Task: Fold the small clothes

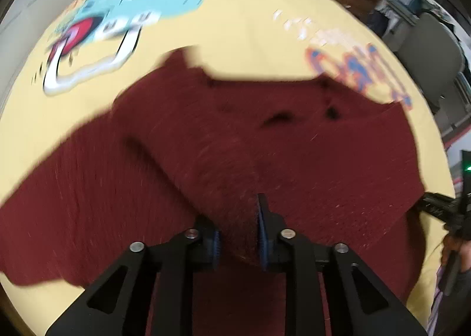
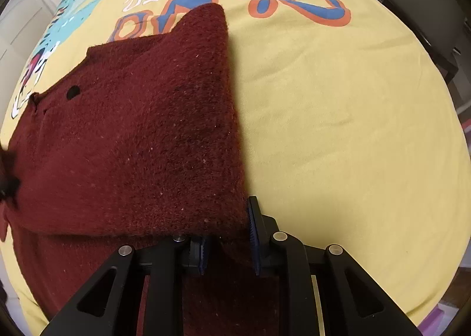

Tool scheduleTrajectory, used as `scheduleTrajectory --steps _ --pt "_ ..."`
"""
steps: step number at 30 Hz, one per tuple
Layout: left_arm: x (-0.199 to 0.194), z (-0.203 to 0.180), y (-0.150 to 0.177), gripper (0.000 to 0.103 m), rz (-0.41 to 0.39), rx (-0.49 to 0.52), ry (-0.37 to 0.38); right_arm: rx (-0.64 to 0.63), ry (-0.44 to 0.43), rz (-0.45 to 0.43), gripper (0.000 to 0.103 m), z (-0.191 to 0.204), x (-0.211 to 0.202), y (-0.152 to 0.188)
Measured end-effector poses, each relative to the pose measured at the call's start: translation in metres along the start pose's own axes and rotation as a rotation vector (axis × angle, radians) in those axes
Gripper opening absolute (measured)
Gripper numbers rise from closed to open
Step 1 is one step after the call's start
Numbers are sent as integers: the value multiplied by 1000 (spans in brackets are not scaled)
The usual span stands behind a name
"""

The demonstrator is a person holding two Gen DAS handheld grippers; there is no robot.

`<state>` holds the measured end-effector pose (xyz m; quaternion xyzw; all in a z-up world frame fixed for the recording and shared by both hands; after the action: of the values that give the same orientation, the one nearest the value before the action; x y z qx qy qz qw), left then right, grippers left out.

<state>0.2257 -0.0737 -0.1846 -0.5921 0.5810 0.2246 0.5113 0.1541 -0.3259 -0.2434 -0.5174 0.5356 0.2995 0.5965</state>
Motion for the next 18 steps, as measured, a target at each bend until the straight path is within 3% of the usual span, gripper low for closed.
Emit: scheduleTrajectory --steps 3,8,11,13,16,18 --pt "7 25 22 21 28 -106 43 -4 -4 6 22 1 -1 -1" --pt "-4 34 32 37 23 -146 32 0 -17 10 24 1 -3 -3" --pt "-15 44 33 54 28 -150 -7 11 -19 11 35 -7 -5 -1" --pt "-24 51 31 77 22 -159 -15 4 -17 7 55 -10 -10 -1" --pt "-38 61 26 94 1 -175 -4 -18 4 -5 62 -15 -18 1" --pt "-46 68 17 96 -15 -172 -14 -23 1 -7 65 -17 -23 2"
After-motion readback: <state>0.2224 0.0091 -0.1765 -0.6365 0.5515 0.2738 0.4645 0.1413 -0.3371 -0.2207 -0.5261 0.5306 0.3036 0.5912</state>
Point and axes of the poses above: each gripper's, at about its wrist camera, not at the fingertips, and x roughly the way its jaws point, z to its left, y to its underside, the point moved 4 cm from there along x, roughly the way its jaws point, and after that the axes turned 15 degrees about y, right-handed, at the moved point
